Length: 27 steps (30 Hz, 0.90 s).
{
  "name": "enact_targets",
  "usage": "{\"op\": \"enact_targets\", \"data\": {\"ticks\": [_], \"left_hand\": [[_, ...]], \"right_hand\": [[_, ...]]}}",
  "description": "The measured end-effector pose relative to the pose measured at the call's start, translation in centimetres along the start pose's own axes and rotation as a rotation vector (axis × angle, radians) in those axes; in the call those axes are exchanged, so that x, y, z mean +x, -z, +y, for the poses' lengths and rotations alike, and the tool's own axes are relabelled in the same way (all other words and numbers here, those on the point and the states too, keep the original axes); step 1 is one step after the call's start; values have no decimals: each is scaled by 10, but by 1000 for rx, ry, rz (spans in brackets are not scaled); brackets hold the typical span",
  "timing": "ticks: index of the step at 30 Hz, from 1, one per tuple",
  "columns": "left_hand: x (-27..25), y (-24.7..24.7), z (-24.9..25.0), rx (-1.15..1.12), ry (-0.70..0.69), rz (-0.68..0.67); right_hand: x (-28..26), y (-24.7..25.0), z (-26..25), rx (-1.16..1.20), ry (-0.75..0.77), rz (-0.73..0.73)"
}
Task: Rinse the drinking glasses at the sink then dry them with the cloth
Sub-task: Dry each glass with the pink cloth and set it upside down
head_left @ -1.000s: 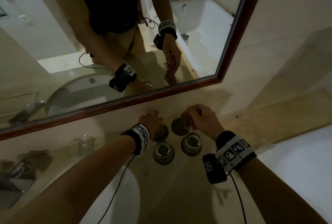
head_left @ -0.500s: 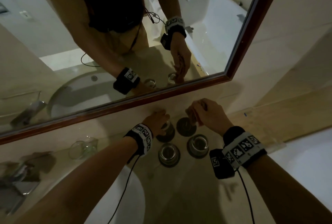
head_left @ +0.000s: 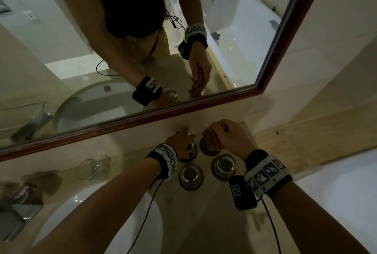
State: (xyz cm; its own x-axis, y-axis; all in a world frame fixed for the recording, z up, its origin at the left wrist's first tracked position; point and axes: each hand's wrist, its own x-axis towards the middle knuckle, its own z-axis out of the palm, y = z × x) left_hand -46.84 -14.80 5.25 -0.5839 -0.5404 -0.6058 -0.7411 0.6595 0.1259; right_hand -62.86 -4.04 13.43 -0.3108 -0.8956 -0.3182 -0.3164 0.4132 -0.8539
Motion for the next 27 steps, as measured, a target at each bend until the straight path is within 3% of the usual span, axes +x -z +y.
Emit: {"op": "enact_targets", "data": {"ticks": [6,16,20,27], "left_hand": [[-10,-10,-10,-184,63,2],[-89,-37,-76,-177,176,245],[-129,-59,-102,-207,251,354],[-191,-95,-155,-311,414,499]], "right_hand": [[-2,-13,-5,-8,7,3],[-13,-41,-37,-91,53,-17],[-22,-67,-56,-118,63,-20],[-46,-135,-92,-172,151,-155]]}}
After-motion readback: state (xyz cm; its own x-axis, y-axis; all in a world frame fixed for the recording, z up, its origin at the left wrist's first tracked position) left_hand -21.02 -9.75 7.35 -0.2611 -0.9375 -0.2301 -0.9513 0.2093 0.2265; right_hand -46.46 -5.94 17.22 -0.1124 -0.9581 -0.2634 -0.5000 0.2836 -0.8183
